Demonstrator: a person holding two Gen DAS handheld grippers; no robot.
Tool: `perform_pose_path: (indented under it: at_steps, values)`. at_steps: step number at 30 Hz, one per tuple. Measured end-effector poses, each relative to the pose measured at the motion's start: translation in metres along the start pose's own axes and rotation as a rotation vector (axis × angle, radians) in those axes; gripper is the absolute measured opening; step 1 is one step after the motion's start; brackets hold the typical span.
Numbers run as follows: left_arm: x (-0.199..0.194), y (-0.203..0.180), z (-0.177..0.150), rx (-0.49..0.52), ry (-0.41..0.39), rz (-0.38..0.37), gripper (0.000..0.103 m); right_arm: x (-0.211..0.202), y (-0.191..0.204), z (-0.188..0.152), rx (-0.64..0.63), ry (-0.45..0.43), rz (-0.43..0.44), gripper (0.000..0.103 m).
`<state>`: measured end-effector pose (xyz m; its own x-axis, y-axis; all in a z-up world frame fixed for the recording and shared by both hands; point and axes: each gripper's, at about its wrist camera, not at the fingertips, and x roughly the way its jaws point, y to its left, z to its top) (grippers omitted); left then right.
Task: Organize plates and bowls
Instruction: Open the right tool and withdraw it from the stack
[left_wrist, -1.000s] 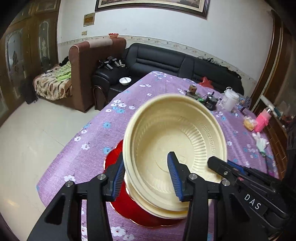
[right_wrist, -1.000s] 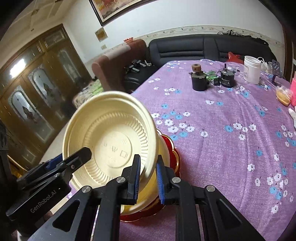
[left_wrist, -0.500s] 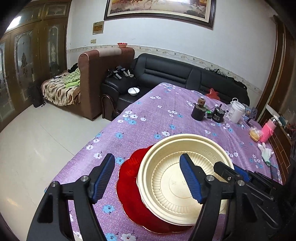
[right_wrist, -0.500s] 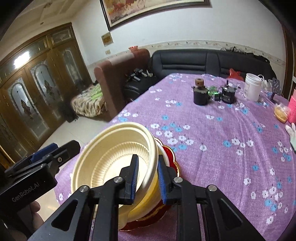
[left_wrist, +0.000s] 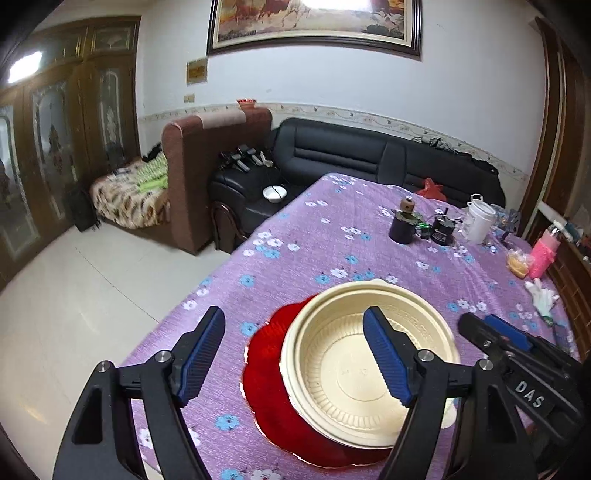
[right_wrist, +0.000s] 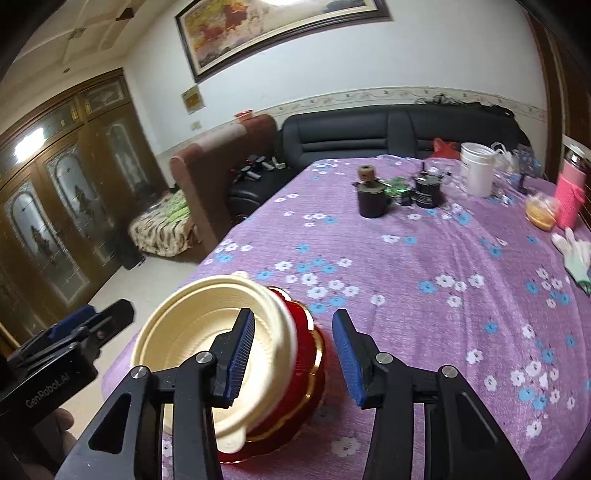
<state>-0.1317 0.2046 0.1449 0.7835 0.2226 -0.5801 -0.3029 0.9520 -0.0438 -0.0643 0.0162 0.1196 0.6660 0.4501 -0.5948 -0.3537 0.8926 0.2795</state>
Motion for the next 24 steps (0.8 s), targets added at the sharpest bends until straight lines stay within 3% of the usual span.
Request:
perform_pose_path:
  at_steps: [6,24]
  values:
    - [-0.006,-0.009,-0.003,0.041,-0.040,0.066,0.085,-0.007,-0.010,-0.008,0.026,-0.005,-0.016,0.050]
    - [-0.019,-0.035,-0.016,0.113,-0.038,0.068,0.088,-0.027,-0.023,-0.029,0.067,-0.010,-0.027,0.054]
